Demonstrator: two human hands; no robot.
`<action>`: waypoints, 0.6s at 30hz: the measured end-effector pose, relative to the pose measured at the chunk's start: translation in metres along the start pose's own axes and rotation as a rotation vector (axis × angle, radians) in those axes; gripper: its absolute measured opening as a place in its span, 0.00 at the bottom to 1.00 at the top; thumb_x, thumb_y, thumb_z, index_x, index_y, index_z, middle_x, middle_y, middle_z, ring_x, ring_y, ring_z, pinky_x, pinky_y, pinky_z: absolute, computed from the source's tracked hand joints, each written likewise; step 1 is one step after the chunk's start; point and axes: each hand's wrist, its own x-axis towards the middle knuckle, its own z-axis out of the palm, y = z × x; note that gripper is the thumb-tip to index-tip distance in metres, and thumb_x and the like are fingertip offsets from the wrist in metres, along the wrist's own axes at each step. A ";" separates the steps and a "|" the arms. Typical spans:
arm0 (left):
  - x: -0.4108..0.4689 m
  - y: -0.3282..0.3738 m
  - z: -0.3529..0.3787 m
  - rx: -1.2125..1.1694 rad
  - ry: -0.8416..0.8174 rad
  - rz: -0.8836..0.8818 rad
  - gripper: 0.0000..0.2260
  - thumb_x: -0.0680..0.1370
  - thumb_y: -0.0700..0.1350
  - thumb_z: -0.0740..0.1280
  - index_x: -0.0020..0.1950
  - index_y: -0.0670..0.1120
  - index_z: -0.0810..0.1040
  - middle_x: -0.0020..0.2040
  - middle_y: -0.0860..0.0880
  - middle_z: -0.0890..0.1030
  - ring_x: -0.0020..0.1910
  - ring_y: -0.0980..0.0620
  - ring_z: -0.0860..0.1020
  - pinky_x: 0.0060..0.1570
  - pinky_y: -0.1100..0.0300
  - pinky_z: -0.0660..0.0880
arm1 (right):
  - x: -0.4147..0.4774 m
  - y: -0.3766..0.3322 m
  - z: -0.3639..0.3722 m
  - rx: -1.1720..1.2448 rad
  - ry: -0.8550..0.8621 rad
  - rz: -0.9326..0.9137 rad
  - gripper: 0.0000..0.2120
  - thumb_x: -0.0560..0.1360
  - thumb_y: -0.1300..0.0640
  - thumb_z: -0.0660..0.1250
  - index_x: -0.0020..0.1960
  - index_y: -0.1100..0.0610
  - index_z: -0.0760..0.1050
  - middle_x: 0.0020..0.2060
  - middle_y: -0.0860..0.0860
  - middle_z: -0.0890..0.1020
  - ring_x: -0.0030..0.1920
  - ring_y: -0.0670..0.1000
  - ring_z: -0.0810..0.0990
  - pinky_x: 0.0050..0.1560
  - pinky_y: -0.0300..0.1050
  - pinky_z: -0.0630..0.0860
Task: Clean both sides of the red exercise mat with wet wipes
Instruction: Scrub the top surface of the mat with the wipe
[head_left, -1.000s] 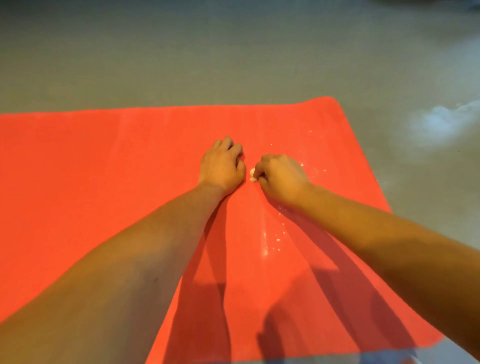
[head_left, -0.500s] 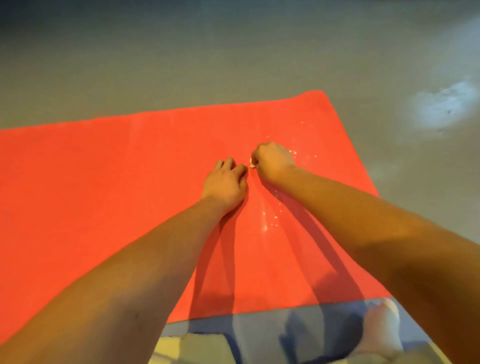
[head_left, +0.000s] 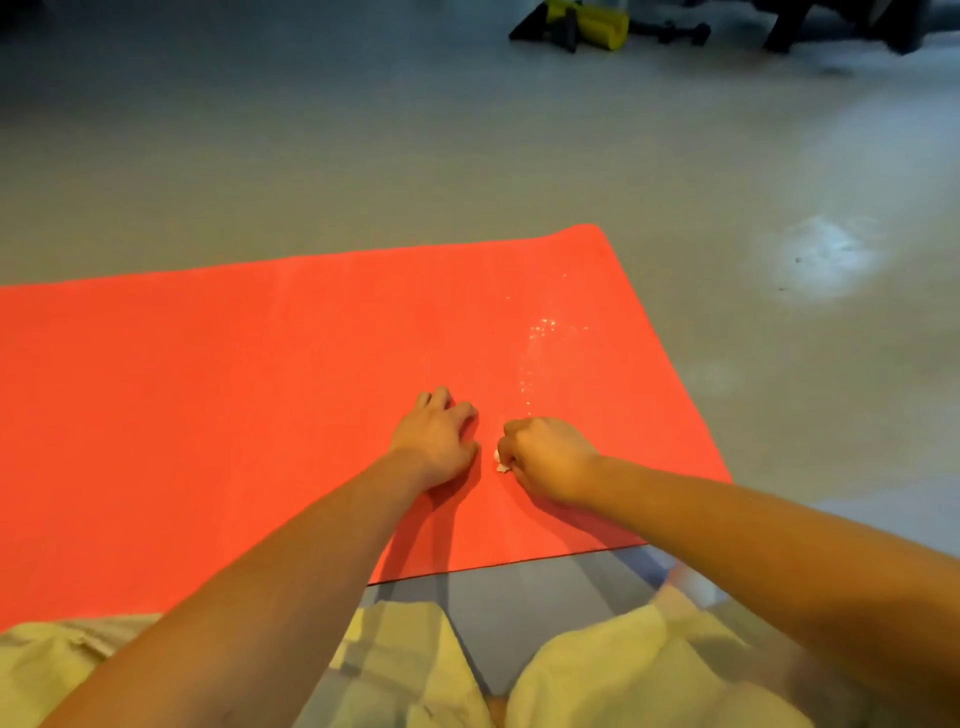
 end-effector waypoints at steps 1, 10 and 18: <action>-0.010 0.002 -0.001 -0.001 -0.023 -0.008 0.26 0.76 0.62 0.70 0.73 0.56 0.74 0.68 0.47 0.69 0.70 0.44 0.67 0.70 0.51 0.69 | 0.006 0.001 -0.005 0.002 0.007 0.016 0.09 0.75 0.58 0.66 0.52 0.51 0.83 0.49 0.52 0.81 0.50 0.60 0.81 0.43 0.49 0.75; -0.044 0.018 -0.021 0.028 -0.253 -0.087 0.53 0.60 0.71 0.80 0.81 0.57 0.64 0.77 0.45 0.62 0.76 0.41 0.61 0.76 0.51 0.63 | 0.032 -0.018 -0.016 -0.089 0.049 0.222 0.09 0.76 0.59 0.67 0.55 0.56 0.81 0.53 0.55 0.82 0.55 0.60 0.82 0.48 0.49 0.77; -0.030 0.027 -0.024 0.091 -0.264 -0.136 0.50 0.64 0.61 0.83 0.81 0.59 0.63 0.76 0.44 0.62 0.75 0.40 0.64 0.75 0.53 0.66 | -0.025 -0.034 0.005 -0.101 -0.042 -0.002 0.08 0.77 0.56 0.67 0.54 0.57 0.81 0.52 0.56 0.80 0.51 0.62 0.81 0.40 0.48 0.68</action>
